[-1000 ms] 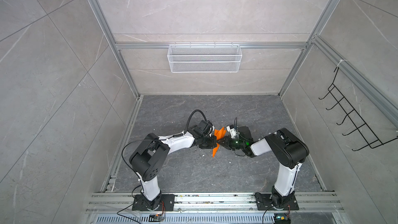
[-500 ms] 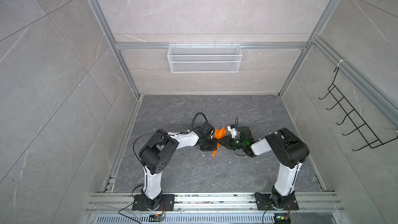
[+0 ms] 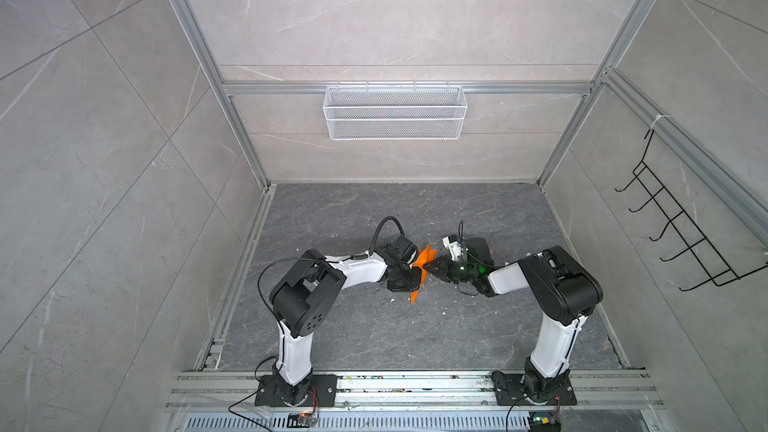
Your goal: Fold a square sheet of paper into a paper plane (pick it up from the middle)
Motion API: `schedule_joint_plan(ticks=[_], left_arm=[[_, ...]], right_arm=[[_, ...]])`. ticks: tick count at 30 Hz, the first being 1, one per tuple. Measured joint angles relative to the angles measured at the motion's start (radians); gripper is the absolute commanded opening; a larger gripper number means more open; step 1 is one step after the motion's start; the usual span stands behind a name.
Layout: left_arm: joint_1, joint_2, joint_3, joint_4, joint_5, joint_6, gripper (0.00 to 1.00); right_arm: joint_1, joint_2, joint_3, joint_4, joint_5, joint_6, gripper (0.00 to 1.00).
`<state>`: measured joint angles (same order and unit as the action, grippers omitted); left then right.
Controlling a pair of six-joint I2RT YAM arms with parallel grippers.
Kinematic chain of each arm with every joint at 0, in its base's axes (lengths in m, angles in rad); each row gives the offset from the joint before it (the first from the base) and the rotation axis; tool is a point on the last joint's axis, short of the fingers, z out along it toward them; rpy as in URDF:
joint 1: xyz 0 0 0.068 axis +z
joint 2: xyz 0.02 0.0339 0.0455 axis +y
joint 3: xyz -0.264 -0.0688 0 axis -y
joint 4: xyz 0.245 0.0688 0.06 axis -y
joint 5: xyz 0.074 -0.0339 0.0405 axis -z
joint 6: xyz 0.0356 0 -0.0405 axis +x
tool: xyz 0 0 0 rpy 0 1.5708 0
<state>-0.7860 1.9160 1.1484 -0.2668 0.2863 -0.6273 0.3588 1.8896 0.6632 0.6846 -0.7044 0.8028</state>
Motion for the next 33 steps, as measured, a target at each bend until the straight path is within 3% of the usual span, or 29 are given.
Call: schedule_joint_plan(ticks=[12,20,33], left_arm=[[-0.001,0.002,0.005,-0.009,-0.01,0.002,0.0],[-0.005,0.002,0.006,-0.011,-0.019,0.003,0.0],[-0.005,0.002,0.006,-0.014,-0.02,0.003,0.0]], right_arm=[[0.013,-0.128,-0.058,-0.039,0.056,-0.06,0.2],[0.052,-0.008,0.077,-0.075,0.037,-0.066,0.15],[0.015,0.057,0.098,-0.088,0.103,-0.035,0.14]])
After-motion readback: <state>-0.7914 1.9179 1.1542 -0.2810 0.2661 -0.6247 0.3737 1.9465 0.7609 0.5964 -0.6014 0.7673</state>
